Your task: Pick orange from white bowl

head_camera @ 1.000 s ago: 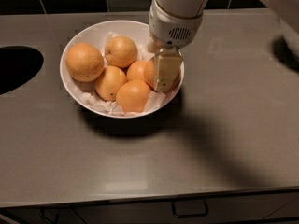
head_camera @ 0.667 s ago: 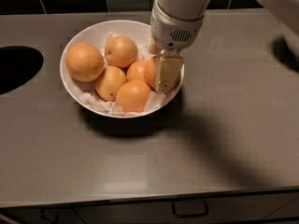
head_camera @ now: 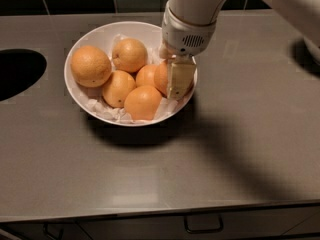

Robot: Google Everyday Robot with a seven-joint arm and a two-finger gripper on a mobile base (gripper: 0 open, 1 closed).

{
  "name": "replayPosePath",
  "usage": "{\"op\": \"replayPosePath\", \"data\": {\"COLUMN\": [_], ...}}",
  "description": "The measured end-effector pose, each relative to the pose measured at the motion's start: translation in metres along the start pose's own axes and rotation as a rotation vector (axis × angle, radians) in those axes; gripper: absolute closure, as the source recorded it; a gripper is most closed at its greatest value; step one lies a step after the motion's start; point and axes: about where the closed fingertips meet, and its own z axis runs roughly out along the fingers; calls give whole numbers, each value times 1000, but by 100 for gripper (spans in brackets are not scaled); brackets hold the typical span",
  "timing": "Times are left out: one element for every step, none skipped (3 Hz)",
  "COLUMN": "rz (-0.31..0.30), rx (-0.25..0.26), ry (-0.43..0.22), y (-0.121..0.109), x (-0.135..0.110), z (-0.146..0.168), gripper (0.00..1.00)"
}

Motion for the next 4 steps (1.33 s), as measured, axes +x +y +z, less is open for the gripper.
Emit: {"op": "replayPosePath", "data": {"rz": [1,2,6,6], "rx": [-10,-21,-42,-42], "ry": [-3,-5,-6,-6], "y": [-1,-1,0,0], "x": [1,3,6,6], "z": [4,9,17,17], "gripper": [35,35,35,35]}}
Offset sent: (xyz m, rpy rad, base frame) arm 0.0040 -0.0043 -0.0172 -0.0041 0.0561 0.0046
